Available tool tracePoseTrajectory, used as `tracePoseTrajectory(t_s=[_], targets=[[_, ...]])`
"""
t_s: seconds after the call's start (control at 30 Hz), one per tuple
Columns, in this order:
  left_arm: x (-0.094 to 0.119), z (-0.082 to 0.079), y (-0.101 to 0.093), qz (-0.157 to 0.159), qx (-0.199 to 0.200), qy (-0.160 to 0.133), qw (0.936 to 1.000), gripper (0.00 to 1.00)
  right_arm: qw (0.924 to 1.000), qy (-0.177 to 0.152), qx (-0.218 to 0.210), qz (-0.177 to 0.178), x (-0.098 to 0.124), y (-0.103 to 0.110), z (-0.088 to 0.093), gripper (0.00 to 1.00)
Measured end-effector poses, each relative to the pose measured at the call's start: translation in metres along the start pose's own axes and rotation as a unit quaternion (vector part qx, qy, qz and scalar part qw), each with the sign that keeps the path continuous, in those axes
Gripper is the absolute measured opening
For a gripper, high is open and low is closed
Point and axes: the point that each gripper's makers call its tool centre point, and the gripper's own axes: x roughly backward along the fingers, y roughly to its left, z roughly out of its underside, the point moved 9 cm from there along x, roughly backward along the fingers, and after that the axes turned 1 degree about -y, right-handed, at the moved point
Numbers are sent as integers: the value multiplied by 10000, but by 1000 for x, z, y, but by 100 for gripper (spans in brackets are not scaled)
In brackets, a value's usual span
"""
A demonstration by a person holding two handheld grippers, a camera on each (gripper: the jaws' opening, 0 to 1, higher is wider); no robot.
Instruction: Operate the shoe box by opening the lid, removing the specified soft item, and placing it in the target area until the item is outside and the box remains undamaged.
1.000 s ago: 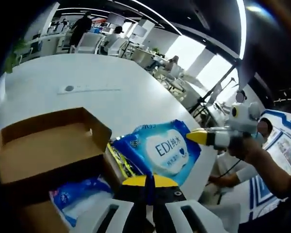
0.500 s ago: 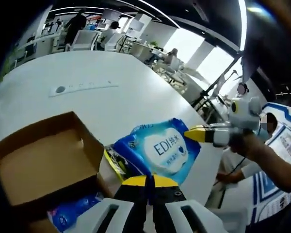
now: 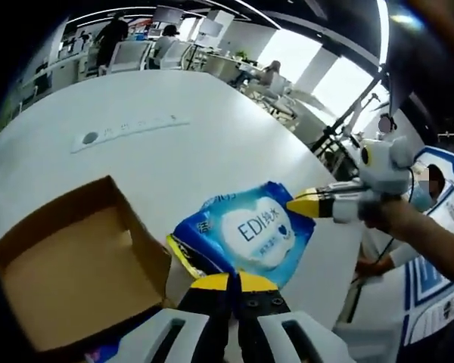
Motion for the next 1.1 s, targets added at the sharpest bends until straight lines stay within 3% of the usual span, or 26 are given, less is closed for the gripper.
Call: tracePoseTrajectory(t_s=[0.47, 0.57, 0.9, 1.1], targets=[[-12, 0, 8, -135, -123, 174, 9997, 0, 9999, 100, -122, -21, -28, -14, 10, 0], [-14, 0, 8, -189, -240, 213, 9993, 0, 9999, 72, -100, -8, -24, -7, 11, 0], [-20, 4, 8, -332, -667, 372, 9965, 3, 9998, 41, -177, 44, -24, -13, 15, 0], [-22, 5, 7, -415, -951, 337, 9940, 10, 9999, 18, -125, 94, -22, -13, 14, 0]])
